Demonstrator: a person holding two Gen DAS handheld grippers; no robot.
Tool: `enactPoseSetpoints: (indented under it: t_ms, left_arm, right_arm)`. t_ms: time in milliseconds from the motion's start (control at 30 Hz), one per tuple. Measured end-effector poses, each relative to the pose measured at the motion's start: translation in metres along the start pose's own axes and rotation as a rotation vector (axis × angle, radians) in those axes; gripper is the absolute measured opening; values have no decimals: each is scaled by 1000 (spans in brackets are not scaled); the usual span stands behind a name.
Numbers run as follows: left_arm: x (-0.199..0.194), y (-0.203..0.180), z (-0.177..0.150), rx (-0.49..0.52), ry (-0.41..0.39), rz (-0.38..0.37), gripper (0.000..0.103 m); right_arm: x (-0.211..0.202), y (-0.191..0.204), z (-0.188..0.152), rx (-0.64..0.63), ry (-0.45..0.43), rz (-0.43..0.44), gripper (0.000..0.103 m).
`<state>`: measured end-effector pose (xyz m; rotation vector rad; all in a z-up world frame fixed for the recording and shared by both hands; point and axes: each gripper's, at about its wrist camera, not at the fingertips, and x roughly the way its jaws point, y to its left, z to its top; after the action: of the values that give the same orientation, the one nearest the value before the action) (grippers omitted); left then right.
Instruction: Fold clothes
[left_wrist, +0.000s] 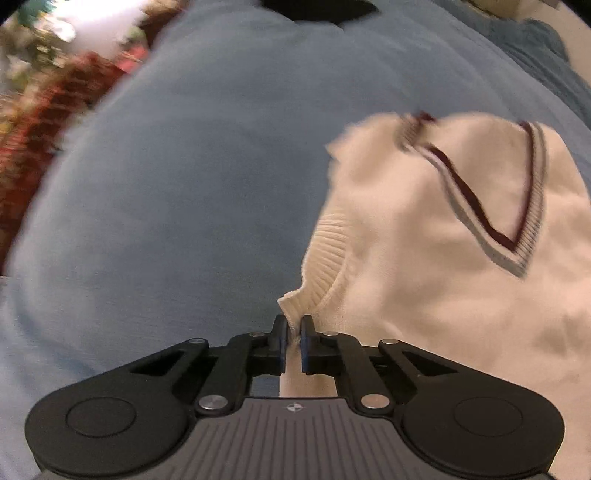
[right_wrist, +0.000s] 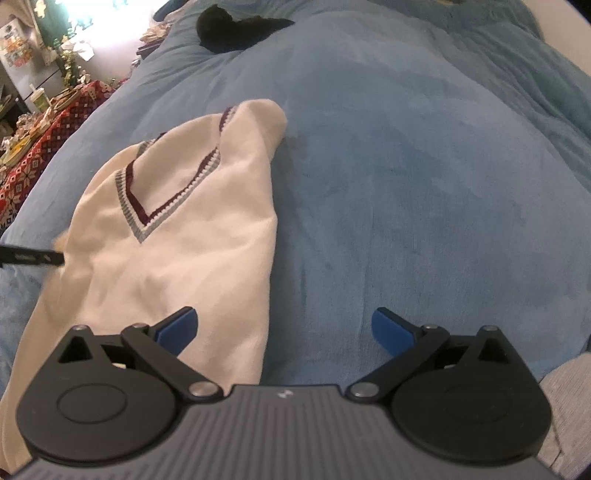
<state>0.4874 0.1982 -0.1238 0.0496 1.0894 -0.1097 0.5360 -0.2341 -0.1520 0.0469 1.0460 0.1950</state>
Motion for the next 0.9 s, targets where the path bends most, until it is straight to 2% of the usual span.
enactPoseSetpoints:
  t_ms: [100, 133, 200, 267, 333, 400, 500, 667, 800, 900]
  left_arm:
    - [-12, 26, 5, -61, -6, -1, 7]
    - [-15, 30, 5, -51, -7, 13, 7]
    - [-12, 21, 7, -4, -12, 52, 7]
    - [-7, 26, 1, 0, -11, 67, 7]
    - [-1, 31, -8, -30, -1, 77, 7]
    - [-2, 32, -16, -43, 7, 93, 7]
    - [-6, 38, -27, -57, 21, 111, 8]
    - [-13, 53, -43, -100, 40, 133, 8]
    - [-16, 60, -53, -132, 56, 147, 8]
    - [-16, 59, -54, -122, 59, 151, 8]
  right_arm:
    - [-1, -1, 5, -2, -9, 5, 98]
    - [-1, -2, 6, 0, -12, 5, 92]
    - [-1, -3, 10, 14, -20, 8, 87]
    - [-1, -5, 14, 28, -23, 17, 79]
    - [3, -4, 17, 29, 5, 18, 53]
    - [14, -3, 18, 21, 60, 17, 35]
    - [26, 3, 16, 5, 110, 36, 33]
    - [35, 24, 14, -14, 94, 112, 34]
    - [57, 37, 17, -6, 117, 114, 34]
    - [76, 48, 15, -58, 137, 71, 36]
